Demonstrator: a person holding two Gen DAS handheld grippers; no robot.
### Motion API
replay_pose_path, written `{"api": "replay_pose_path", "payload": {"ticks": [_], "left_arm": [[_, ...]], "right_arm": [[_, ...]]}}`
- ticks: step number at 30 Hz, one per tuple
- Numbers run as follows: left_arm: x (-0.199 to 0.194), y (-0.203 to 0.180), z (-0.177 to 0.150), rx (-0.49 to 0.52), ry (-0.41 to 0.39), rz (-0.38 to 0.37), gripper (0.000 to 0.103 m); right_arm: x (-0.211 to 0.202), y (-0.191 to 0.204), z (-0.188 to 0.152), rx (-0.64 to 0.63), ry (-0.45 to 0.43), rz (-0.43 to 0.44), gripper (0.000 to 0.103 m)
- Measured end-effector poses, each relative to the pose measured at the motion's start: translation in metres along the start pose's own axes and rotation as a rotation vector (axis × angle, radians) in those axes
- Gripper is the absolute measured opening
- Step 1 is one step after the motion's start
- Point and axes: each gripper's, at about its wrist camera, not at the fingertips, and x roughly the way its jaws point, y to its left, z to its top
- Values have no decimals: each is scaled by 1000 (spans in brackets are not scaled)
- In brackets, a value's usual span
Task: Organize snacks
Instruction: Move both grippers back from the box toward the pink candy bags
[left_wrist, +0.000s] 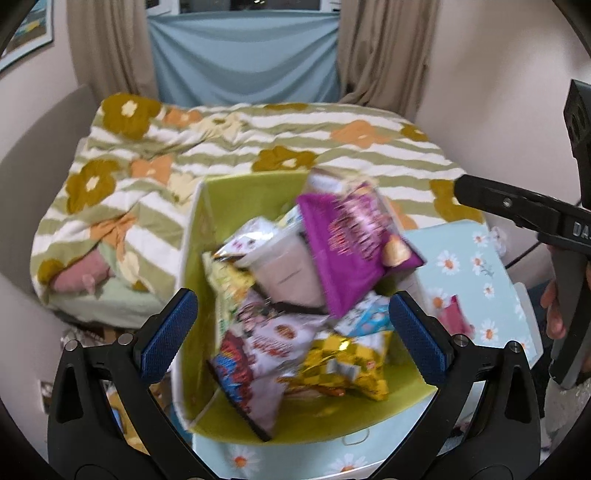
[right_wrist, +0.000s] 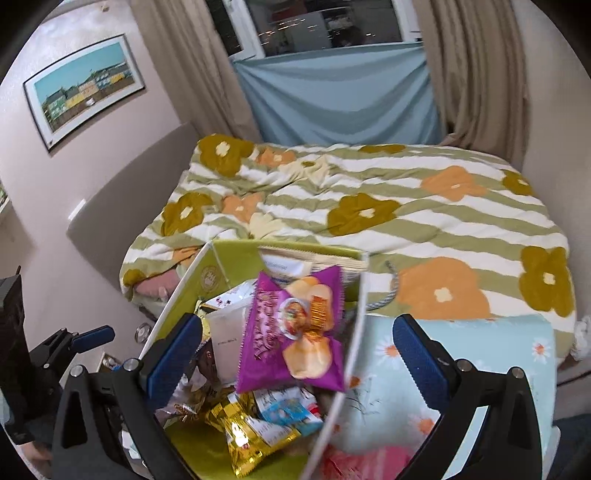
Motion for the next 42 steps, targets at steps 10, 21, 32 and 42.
{"api": "replay_pose_path", "payload": {"ticks": [10,21,32,42], "left_arm": [[-2,-75,-8,72,4,-72,103],[9,-151,-50,-32,47,21,103],[54,-197,-123,-198,99,123,103],[111,-222,-159,-184,151,171,100]], "right_arm": [[-66,-49,-17,35,-44,-90,103],[-87,-116,-61,-15,1,-57,103],[-50,-173,-119,-81,154,17,103],[-9,-187,-161,-116,223,55,103]]}}
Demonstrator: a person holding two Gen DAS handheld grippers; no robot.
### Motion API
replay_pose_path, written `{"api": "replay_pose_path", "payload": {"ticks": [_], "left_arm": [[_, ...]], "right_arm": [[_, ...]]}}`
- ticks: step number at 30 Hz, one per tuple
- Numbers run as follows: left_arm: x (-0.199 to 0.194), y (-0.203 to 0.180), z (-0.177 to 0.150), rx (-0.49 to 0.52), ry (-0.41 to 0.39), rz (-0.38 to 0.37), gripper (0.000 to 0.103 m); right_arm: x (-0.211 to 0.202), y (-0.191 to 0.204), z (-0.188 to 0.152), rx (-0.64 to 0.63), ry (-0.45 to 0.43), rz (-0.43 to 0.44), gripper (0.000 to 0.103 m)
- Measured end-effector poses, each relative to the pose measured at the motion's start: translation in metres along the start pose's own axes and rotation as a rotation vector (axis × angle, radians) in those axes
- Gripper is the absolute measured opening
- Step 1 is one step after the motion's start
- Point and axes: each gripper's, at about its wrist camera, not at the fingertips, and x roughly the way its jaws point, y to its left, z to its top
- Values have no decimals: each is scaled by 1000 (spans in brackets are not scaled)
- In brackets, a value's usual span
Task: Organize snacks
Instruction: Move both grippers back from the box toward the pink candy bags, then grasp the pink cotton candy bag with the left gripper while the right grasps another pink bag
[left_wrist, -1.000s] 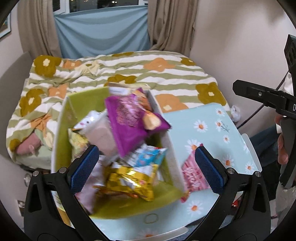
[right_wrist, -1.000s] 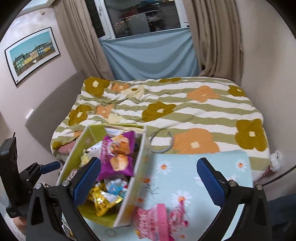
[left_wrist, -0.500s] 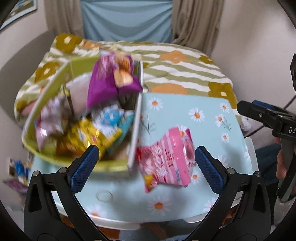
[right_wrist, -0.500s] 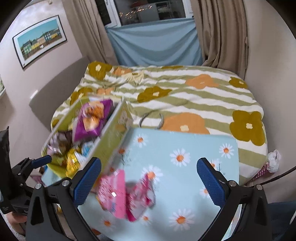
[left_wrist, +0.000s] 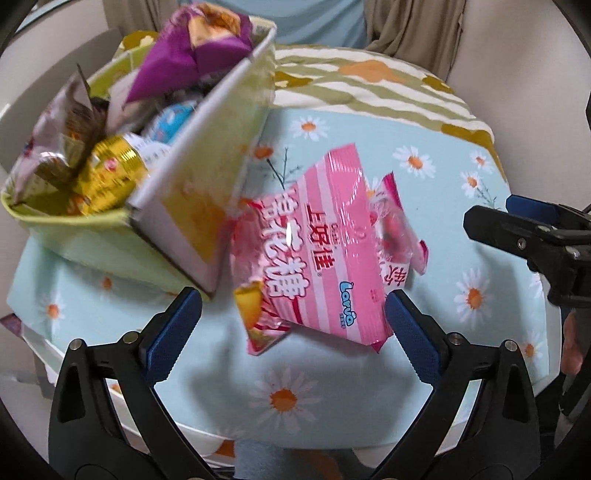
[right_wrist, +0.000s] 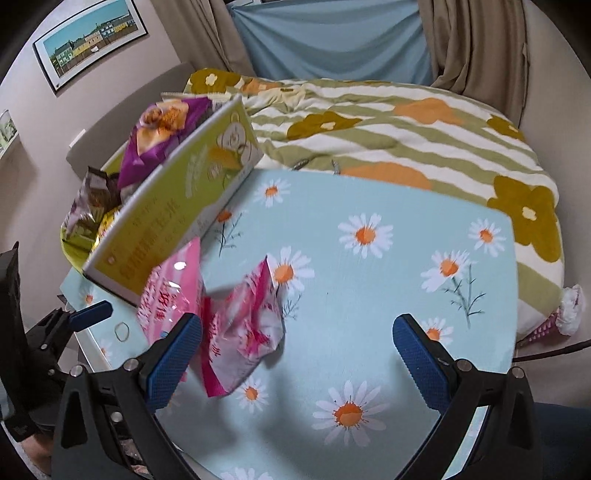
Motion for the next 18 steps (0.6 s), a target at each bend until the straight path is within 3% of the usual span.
{"api": "replay_pose_path", "payload": {"ticks": [7,18], "left_arm": [[22,7,-4,-58,1,-2,98],[41,16,0,-87,4,-15,77]], "right_arm": [[21,2,-7,-50,17,36,103],[54,22,-10,-78,53,83,103]]}}
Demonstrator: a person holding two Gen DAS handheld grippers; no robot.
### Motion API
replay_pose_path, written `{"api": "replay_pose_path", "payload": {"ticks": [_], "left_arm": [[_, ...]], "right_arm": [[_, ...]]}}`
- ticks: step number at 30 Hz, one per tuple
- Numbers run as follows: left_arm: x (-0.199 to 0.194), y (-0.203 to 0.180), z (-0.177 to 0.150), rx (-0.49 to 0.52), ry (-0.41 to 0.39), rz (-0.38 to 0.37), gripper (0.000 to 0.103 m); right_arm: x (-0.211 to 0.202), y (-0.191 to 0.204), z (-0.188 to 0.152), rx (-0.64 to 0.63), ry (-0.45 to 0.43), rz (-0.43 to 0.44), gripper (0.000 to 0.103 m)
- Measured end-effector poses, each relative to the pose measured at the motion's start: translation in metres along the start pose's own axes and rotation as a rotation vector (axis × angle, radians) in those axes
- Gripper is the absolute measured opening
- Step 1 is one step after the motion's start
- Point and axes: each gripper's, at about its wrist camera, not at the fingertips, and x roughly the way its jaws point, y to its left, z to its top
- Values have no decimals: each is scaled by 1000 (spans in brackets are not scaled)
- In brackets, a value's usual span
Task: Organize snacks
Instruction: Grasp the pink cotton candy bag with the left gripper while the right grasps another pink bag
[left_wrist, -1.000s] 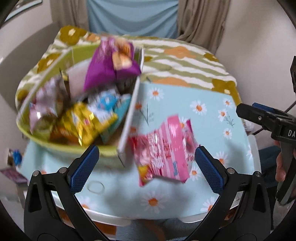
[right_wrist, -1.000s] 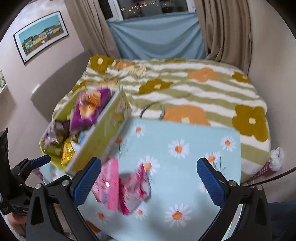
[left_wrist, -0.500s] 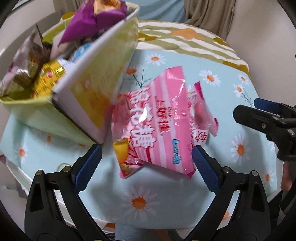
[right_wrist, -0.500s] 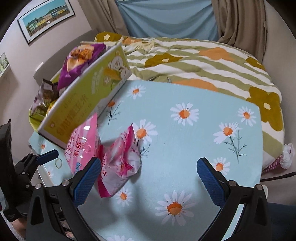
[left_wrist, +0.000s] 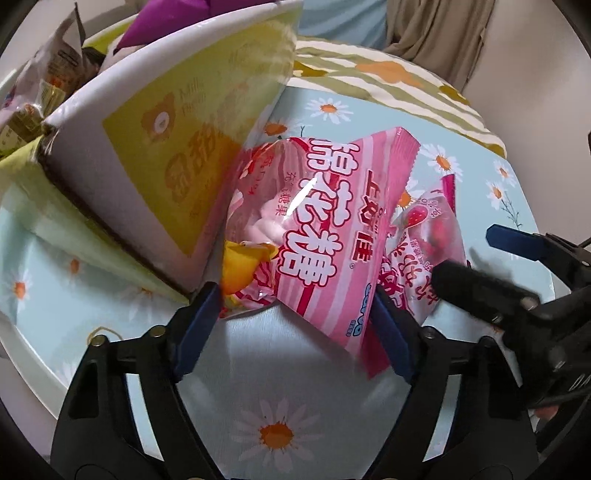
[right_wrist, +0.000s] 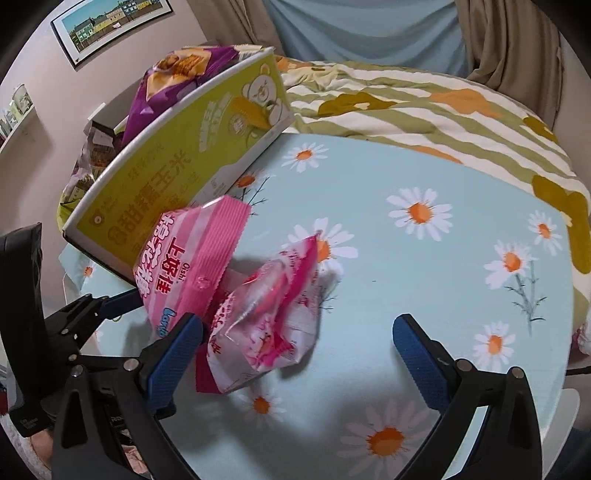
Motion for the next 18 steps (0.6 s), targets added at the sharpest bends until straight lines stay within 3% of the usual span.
{"api": "replay_pose_path", "payload": {"ticks": [7,9,18], "left_arm": [[-1,4,1,14,10,-22,68],[-2,5,1,19,11,-24,68],[-5,6,-1,49,17,-8,66]], "right_arm": [[20,8,6,-4,28,28,94],[28,9,9,2,49,52,82],[40,19,7,-9,62,73,66]]}}
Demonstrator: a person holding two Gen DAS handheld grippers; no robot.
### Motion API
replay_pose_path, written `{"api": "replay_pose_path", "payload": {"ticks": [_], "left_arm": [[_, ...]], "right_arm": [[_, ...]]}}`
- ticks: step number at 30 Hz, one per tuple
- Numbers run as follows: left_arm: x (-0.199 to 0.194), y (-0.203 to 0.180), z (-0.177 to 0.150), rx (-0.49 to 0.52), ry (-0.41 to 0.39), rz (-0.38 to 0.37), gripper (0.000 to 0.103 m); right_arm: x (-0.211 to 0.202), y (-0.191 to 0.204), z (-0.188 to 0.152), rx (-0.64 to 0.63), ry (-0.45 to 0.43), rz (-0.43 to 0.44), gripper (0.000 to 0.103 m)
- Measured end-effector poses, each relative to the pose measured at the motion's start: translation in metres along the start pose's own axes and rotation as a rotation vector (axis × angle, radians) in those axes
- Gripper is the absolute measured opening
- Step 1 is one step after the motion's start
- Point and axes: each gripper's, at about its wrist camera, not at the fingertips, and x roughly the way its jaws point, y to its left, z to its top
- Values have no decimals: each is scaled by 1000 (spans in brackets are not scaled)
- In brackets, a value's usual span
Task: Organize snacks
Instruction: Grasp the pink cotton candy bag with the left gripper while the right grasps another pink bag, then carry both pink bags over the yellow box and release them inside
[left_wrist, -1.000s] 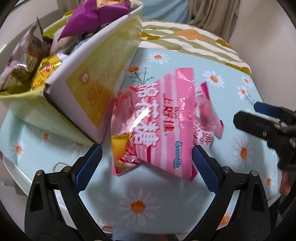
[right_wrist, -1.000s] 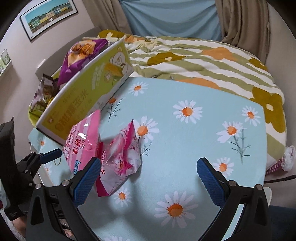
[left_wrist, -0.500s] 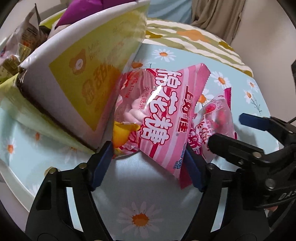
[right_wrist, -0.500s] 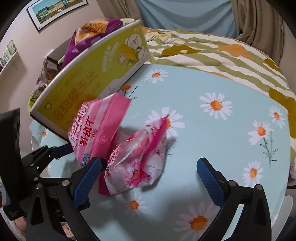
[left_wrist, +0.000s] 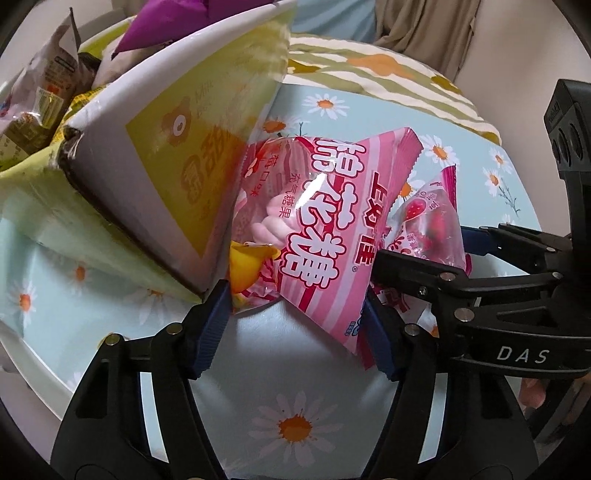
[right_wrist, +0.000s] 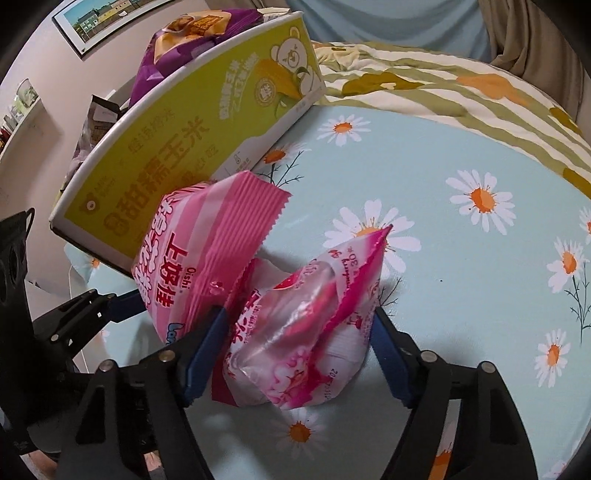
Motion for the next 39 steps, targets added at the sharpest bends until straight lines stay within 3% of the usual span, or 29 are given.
{"api": "replay_pose_path", "payload": {"ticks": [9,29,39], "left_arm": [[-4,-4,-1,16,-4,9,66],[-24,-30,-1,38,-44,-64,57],[-80,-32,17,29,-169,-105,57]], "right_arm": [[-9,-8,-10,19,0,-5,42],[-69,-51,-34,135,-82,-91,41],[-98,-45,-28,120,-135,-99,41]]}}
